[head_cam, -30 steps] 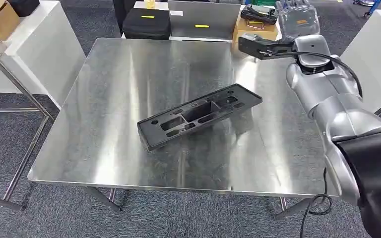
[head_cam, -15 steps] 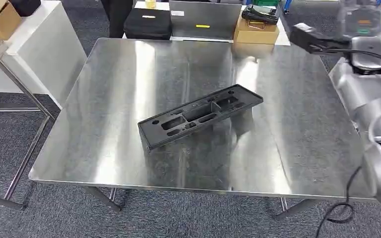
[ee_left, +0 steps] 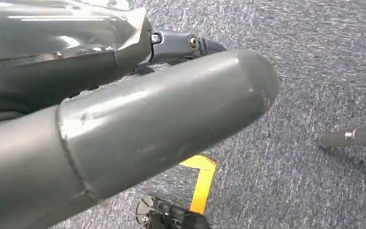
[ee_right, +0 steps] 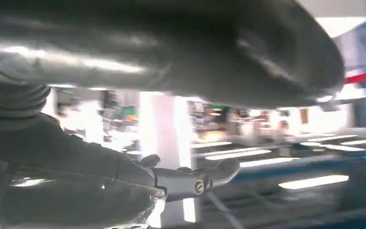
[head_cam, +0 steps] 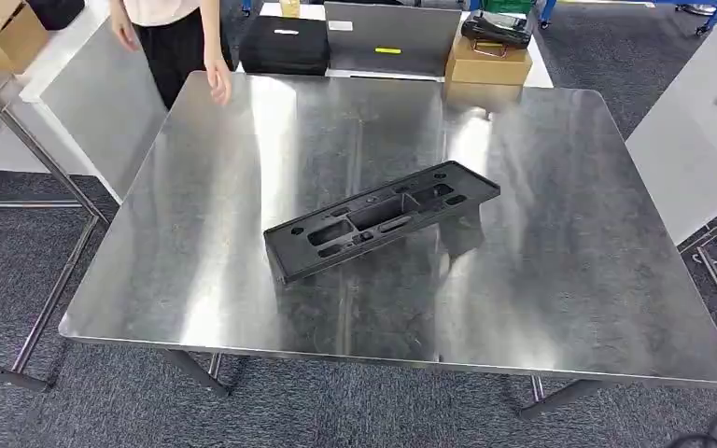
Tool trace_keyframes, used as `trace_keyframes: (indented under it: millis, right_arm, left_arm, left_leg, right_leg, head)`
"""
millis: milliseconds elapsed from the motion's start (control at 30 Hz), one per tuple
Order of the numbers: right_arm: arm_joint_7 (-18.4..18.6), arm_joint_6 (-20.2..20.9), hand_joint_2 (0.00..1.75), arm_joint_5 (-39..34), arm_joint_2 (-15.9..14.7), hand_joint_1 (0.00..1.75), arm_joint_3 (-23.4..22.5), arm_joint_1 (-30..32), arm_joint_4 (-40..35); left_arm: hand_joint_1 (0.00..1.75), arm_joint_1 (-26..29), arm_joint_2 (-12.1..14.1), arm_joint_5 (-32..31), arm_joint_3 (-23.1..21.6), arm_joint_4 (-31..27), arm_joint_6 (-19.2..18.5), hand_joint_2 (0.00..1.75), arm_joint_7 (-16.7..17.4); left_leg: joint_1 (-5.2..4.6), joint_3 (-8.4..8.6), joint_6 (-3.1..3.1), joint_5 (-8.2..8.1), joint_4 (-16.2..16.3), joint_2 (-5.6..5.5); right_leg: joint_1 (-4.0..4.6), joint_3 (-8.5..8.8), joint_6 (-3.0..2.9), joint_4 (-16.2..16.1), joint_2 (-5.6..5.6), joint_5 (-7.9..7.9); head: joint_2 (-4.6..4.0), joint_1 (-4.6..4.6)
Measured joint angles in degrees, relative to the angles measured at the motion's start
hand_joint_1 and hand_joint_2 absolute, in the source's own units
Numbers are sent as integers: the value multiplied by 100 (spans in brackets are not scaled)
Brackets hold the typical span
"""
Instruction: Take the parts from the cabinet and place them on the table.
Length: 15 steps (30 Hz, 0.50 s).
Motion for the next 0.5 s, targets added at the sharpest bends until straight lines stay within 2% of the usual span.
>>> trace_keyframes:
  millis: [100,233,333,400,500]
  right_arm:
    - [31,-299,0,-191,-300,0,-325,604,9]
    - [336,-929,0,-631,-669,0,-754,1503,13]
    - [400,-1234,0,-943,-870,0,-1180,2265,22]
    - [486,-1282,0,-980,-1045,0,-1435,2786,39]
    - [719,-1275,0,-991,-1225,0,-1693,3161,77]
  left_arm:
    - [0,16,-20,-22,61,0,0,0,-7]
    - [0,15,-28,-105,94,0,-80,0,-81]
    - [0,21,-37,-140,96,0,-164,0,-116]
    - [0,25,-44,-157,98,0,-170,0,-116]
    - [0,25,-63,-107,131,0,-162,0,-54]
  left_leg:
    - [-20,6,7,-5,-2,7]
    - [-15,22,25,-19,0,10]
    - [-16,26,29,-25,0,5]
    - [-24,22,36,-29,-2,-3]
    - [-33,30,39,-37,-4,11]
  right_leg:
    - [-1,-1,0,1,10,1]
    - [-1,19,20,-1,4,-13]
    - [-2,22,20,-2,0,-14]
    - [-2,28,37,-1,-12,-27]
    - [-3,27,38,0,15,-27]
  head:
    - [0,-11]
    - [0,-2]
    - [0,-9]
    - [0,-2]
    - [0,-9]
